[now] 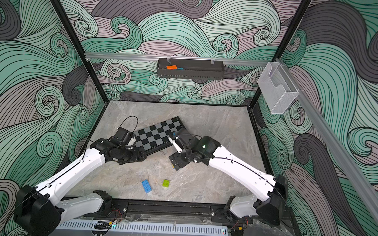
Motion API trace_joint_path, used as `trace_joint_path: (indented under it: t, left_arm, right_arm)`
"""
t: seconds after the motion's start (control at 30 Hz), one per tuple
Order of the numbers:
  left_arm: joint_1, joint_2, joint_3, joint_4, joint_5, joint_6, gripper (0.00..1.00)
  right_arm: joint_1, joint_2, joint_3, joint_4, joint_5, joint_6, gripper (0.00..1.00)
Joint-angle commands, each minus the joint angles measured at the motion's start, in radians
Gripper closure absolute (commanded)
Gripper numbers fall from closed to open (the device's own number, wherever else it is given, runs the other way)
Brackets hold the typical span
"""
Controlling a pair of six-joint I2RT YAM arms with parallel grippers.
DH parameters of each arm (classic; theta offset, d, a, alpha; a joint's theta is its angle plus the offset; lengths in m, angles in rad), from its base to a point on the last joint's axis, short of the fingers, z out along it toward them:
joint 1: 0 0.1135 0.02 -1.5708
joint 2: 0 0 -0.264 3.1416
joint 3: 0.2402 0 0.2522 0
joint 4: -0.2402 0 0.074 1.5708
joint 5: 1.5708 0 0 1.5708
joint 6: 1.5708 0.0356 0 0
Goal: Assemble a giraffe with lego
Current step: Assemble the lego brick with the lego brick, then pick up the lego brick from the center of the board.
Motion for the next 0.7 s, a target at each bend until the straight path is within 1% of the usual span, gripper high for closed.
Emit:
trace_joint_path:
  t: [0.0, 0.1, 0.2, 0.33, 0.4, 0.5, 0.67]
  left_arm:
    - [0.068, 0.011, -0.023, -0.022, 0.051, -0.024, 0.1]
    - [0.152, 0.025, -0.058, 0.01, 0.09, -0.041, 0.1]
    - [0.207, 0.048, -0.088, 0.04, 0.108, -0.049, 0.1]
    - [0.274, 0.106, -0.078, 0.044, 0.2, -0.063, 0.11]
    - [0.287, 0.126, -0.073, 0.05, 0.215, -0.07, 0.11]
    - [0.297, 0.113, -0.068, 0.055, 0.195, -0.066, 0.11]
    - [0.311, 0.086, -0.032, -0.015, 0.156, -0.032, 0.11]
  right_arm:
    - [0.091, 0.004, -0.046, 0.078, 0.015, 0.019, 0.14]
    - [0.156, 0.038, -0.058, 0.154, -0.012, 0.022, 0.14]
    - [0.174, 0.065, -0.09, 0.258, -0.061, 0.054, 0.15]
    - [0.206, 0.149, -0.126, 0.36, -0.077, 0.071, 0.15]
    - [0.23, 0.192, -0.142, 0.422, -0.078, 0.074, 0.15]
    - [0.264, 0.256, -0.155, 0.485, -0.079, 0.061, 0.15]
    - [0.279, 0.339, -0.19, 0.572, -0.132, 0.074, 0.15]
